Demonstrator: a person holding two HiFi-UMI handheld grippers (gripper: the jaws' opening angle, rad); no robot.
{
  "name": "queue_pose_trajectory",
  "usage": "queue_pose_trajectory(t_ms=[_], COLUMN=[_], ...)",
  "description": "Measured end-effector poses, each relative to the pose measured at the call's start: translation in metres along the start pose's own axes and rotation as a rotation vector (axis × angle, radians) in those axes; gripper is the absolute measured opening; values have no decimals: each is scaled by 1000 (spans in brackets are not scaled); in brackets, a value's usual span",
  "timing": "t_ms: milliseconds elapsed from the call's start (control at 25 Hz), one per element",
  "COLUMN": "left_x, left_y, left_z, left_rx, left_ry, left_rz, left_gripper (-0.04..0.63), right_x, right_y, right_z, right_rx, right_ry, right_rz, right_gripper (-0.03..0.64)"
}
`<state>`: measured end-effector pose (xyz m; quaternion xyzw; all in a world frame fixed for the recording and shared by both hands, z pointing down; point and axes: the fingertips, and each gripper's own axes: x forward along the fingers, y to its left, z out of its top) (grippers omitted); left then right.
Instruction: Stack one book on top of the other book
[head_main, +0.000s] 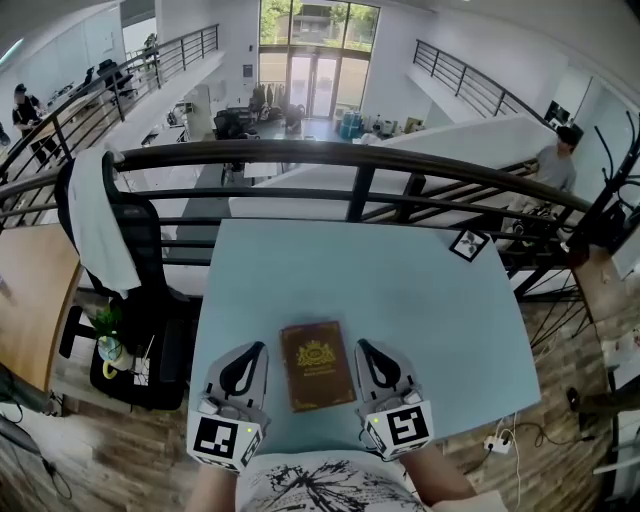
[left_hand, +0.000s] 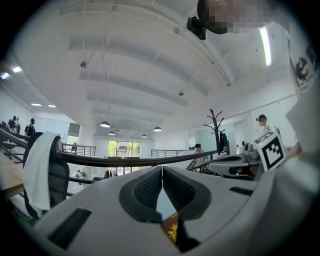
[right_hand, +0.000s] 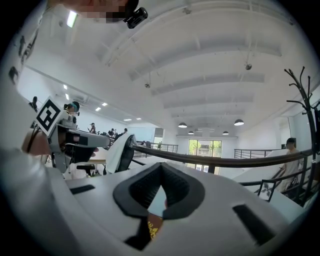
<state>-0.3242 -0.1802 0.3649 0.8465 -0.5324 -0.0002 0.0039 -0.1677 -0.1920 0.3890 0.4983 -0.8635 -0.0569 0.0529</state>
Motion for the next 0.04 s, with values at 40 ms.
queue_pose_trajectory(t_ms=[40], left_x=[0], left_y=[0], left_z=[0], left_rx=[1], left_ry=[0], left_rz=[2], left_gripper=[11], right_x=[0], right_y=[0], right_z=[1], right_rx=[3], right_ry=[1], right_rz=[1], right_gripper=[-9])
